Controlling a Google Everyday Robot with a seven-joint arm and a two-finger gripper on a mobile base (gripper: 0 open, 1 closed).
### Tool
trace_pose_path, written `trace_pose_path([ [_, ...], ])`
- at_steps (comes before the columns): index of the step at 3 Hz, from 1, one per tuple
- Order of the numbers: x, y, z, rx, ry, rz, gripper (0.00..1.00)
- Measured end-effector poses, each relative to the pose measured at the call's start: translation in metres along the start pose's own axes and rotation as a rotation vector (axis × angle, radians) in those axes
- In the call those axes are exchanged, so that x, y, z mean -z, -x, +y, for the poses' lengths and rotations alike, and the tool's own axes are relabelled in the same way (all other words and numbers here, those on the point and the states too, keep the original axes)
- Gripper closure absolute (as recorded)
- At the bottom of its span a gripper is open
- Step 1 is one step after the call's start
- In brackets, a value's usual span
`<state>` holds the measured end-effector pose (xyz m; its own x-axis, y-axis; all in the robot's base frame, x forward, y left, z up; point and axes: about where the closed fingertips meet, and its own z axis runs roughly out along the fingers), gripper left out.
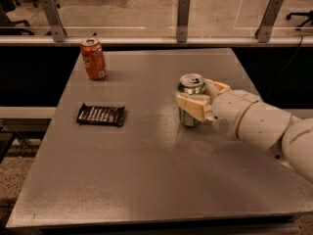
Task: Place green can upright
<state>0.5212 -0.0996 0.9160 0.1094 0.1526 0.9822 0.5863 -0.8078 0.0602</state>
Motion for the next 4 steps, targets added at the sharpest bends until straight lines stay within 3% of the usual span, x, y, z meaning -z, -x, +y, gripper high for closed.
trace_pose_path([
  [1, -0.002, 0.008, 0.006, -0.020, 0.020, 0.008, 0.83],
  [3, 0.001, 0.021, 0.011, -0.096, 0.046, 0.045, 0.36],
  [4, 0.000, 0.020, 0.010, -0.098, 0.043, 0.046, 0.13],
])
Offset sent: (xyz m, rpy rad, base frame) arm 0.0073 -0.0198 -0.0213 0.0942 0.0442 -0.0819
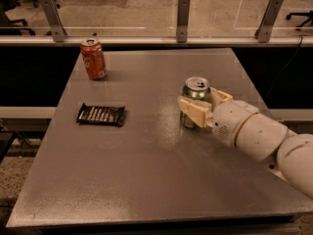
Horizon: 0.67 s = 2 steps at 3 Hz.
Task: Place green can upright
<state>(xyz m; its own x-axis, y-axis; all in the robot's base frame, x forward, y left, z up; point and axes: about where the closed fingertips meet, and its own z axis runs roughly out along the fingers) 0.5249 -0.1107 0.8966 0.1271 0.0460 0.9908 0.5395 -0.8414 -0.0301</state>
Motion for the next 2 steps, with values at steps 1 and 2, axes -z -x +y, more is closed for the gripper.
trace_pose_path([
  [1, -0.0008, -0.0005, -0.0013, -0.001, -0.002, 0.000, 0.00],
  [2, -0.0008, -0.0005, -0.0014, -0.001, -0.003, 0.000, 0.00],
])
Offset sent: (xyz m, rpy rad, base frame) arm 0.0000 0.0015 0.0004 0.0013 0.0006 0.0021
